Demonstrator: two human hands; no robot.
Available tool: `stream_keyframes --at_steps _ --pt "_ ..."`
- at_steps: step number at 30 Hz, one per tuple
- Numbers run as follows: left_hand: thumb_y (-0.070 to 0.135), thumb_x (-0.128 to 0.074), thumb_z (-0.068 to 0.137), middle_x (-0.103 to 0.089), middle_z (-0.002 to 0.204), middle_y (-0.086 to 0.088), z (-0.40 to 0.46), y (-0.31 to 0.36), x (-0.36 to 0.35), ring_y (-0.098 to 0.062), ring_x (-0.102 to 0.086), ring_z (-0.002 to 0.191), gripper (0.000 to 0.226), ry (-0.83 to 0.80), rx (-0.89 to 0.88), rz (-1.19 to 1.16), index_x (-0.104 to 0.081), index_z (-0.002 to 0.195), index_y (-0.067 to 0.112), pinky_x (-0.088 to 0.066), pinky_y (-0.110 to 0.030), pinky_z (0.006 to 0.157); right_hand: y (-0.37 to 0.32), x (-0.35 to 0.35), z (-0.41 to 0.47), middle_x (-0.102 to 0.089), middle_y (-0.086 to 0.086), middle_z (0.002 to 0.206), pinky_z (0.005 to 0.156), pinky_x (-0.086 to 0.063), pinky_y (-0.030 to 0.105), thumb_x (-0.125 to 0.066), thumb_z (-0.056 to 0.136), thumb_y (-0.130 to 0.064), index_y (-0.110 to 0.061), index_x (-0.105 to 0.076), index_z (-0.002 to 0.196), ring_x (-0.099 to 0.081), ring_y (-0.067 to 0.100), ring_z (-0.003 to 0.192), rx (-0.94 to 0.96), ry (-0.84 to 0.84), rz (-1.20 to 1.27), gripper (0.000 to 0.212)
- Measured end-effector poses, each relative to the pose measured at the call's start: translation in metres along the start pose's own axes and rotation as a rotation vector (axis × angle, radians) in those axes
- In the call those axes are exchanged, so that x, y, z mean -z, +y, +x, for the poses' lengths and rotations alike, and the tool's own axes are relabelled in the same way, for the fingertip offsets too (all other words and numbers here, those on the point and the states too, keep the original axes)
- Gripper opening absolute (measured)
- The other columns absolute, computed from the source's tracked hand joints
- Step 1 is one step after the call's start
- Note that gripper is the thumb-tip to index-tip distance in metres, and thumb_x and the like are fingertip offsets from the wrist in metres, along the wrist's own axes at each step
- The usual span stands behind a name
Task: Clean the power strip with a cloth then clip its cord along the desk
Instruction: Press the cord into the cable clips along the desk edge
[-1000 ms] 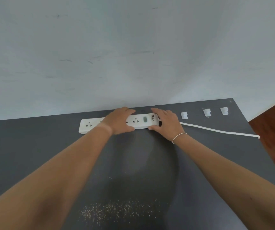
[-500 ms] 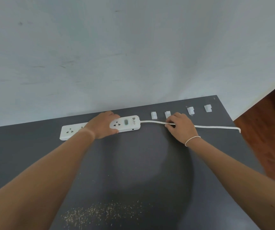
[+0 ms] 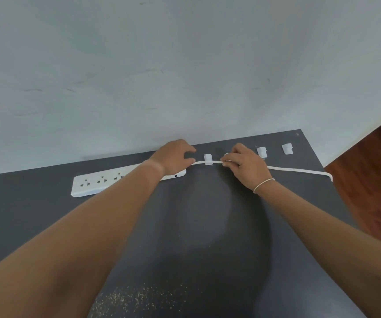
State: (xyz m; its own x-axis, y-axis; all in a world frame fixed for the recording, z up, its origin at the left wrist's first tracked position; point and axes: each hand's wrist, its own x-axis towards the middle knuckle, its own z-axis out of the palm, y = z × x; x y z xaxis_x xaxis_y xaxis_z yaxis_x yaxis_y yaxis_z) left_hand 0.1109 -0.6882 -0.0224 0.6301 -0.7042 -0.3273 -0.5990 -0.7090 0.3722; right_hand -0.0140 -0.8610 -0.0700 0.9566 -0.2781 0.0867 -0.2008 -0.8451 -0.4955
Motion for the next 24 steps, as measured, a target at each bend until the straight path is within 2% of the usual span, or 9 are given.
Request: stream_keyframes --at_steps 2,5,6,9,11,15,18,21,24 --pt "0.024 -0.049 0.094 -0.055 0.128 -0.007 0.012 0.01 -0.005 -0.024 -0.05 0.12 0.034 -0.03 -0.019 -0.002 -0.057 0.125 0.014 -0.037 -0.035 0.104 0.001 0.002 0.002 -0.059 0.015 0.094 0.064 -0.046 0.036 -0.061 0.087 -0.018 -0.012 -0.074 0.097 -0.06 0.032 0.08 0.019 -0.01 -0.004 0.017" --pt "0.016 -0.049 0.091 -0.062 0.097 -0.01 0.024 0.015 -0.013 -0.026 -0.055 0.091 0.021 -0.038 -0.02 -0.066 -0.069 0.096 0.012 -0.043 -0.037 0.092 0.002 0.005 0.006 -0.059 0.016 0.095 0.063 -0.046 0.035 -0.062 0.086 -0.019 -0.013 -0.074 0.097 -0.06 0.032 0.078 0.048 -0.031 -0.019 0.018" --pt "0.016 -0.05 0.091 -0.063 0.095 -0.009 0.026 0.015 -0.014 -0.025 -0.056 0.089 0.022 -0.036 -0.012 -0.083 -0.071 0.097 0.012 -0.045 -0.036 0.09 0.003 0.005 0.008 -0.058 0.016 0.095 0.062 -0.047 0.036 -0.062 0.086 -0.019 -0.013 -0.074 0.097 -0.06 0.033 0.077 0.058 -0.036 -0.023 0.018" --pt "0.017 -0.051 0.091 -0.067 0.112 -0.005 0.031 0.016 -0.018 -0.023 -0.06 0.103 0.025 -0.025 0.015 -0.132 -0.07 0.106 0.011 -0.045 -0.032 0.093 0.003 0.005 0.012 -0.057 0.015 0.094 0.06 -0.045 0.034 -0.062 0.085 -0.02 -0.014 -0.074 0.095 -0.06 0.033 0.074 0.077 -0.059 -0.035 0.017" --pt "0.019 -0.054 0.09 -0.068 0.114 -0.004 0.035 0.017 -0.018 -0.022 -0.06 0.105 0.024 -0.025 0.019 -0.159 -0.071 0.105 0.011 -0.046 -0.031 0.094 0.003 0.005 0.014 -0.057 0.014 0.096 0.061 -0.045 0.034 -0.062 0.085 -0.021 -0.015 -0.074 0.095 -0.06 0.032 0.074 0.085 -0.075 -0.046 0.017" --pt "0.02 -0.061 0.087 -0.068 0.109 -0.006 0.039 0.018 -0.014 -0.017 -0.058 0.094 0.02 -0.044 0.003 -0.185 -0.072 0.102 0.012 -0.046 -0.031 0.091 0.002 0.006 0.016 -0.057 0.011 0.101 0.063 -0.047 0.034 -0.061 0.086 -0.024 -0.015 -0.074 0.097 -0.06 0.03 0.076 0.09 -0.098 -0.058 0.019" --pt "0.02 -0.063 0.085 -0.068 0.105 -0.008 0.039 0.019 -0.015 -0.022 -0.061 0.095 0.018 -0.04 -0.002 -0.17 -0.073 0.099 0.012 -0.047 -0.034 0.09 0.002 0.007 0.019 -0.056 0.009 0.103 0.066 -0.048 0.034 -0.059 0.087 -0.026 -0.017 -0.073 0.098 -0.061 0.029 0.079 0.086 -0.109 -0.069 0.02" --pt "0.02 -0.06 0.087 -0.064 0.095 -0.004 0.038 0.021 -0.015 -0.023 -0.061 0.095 0.017 -0.034 -0.017 -0.152 -0.073 0.096 0.013 -0.048 -0.035 0.089 0.002 0.007 0.02 -0.056 0.009 0.104 0.067 -0.048 0.034 -0.059 0.087 -0.026 -0.018 -0.073 0.098 -0.061 0.029 0.081 0.087 -0.12 -0.071 0.02" --pt "0.02 -0.053 0.091 -0.055 0.083 0.0 0.037 0.023 -0.013 -0.023 -0.056 0.084 0.021 -0.045 -0.059 -0.065 -0.073 0.092 0.011 -0.045 -0.035 0.079 0.002 0.007 0.022 -0.056 0.009 0.105 0.068 -0.048 0.035 -0.058 0.088 -0.026 -0.018 -0.073 0.099 -0.061 0.029 0.082 0.09 -0.132 -0.074 0.021"
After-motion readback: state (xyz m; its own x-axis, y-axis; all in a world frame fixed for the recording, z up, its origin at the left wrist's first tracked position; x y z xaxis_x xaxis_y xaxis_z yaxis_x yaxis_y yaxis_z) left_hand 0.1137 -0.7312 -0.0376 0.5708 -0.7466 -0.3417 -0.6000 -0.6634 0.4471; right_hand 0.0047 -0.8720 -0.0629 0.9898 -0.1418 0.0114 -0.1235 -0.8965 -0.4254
